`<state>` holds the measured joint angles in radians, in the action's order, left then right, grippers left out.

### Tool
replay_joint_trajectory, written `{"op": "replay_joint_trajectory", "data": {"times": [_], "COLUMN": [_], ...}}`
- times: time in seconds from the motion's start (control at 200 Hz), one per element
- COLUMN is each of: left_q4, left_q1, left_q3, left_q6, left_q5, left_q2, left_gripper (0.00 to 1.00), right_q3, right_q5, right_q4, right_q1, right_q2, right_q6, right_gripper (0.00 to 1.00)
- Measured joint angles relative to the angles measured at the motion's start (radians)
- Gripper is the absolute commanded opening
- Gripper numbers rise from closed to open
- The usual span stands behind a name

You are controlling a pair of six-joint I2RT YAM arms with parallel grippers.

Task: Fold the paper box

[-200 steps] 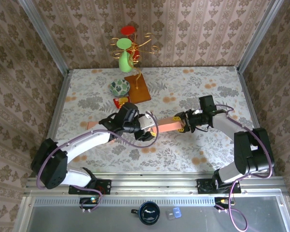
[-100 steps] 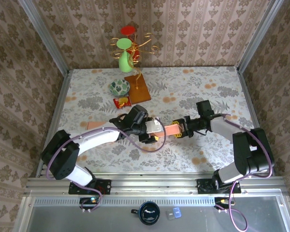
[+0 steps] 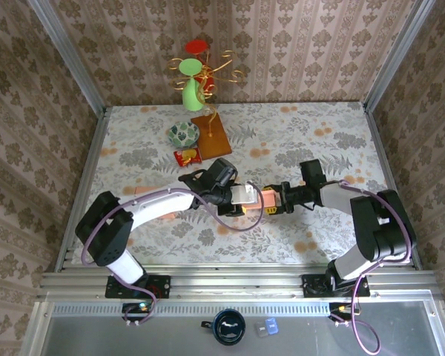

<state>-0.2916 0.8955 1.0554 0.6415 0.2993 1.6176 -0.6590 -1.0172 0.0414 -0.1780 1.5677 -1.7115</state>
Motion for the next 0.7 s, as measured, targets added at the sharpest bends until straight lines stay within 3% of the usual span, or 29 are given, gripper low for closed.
{"op": "replay_joint_trajectory", "data": {"times": [0.145,0.36,0.55,0.625,0.7], "left_q4": [-0.06,-0.179,-0.276,-0.299,-0.316], "left_q1": [-0.001,-0.007,-0.014,-0.014,-0.014], "left_q3": [0.056,0.15,0.212,0.219,0.223], "left_q6": [0.006,-0.012,-0.068,-0.094,-0.119], "left_q5": [0.016,0.038,0.037,0.035,0.033], "left_q2": [0.034,0.085,0.121,0.123,0.124], "left_gripper": [0.44,0.41,0.4,0.4,0.41], "right_q3": [0.0,-0.007,-0.007,-0.007,0.003], "right_q5": [0.014,0.109,0.357,0.489,0.631], "right_q4": [0.004,0.153,0.304,0.352,0.362], "right_q1": [0.008,0.093,0.139,0.084,-0.035], "right_q2": [0.011,-0.081,-0.401,-0.533,-0.642], "right_q6": [-0.006,0.08,0.127,0.128,0.113], "right_gripper": [0.64,0.67,0.61,0.53,0.5]}}
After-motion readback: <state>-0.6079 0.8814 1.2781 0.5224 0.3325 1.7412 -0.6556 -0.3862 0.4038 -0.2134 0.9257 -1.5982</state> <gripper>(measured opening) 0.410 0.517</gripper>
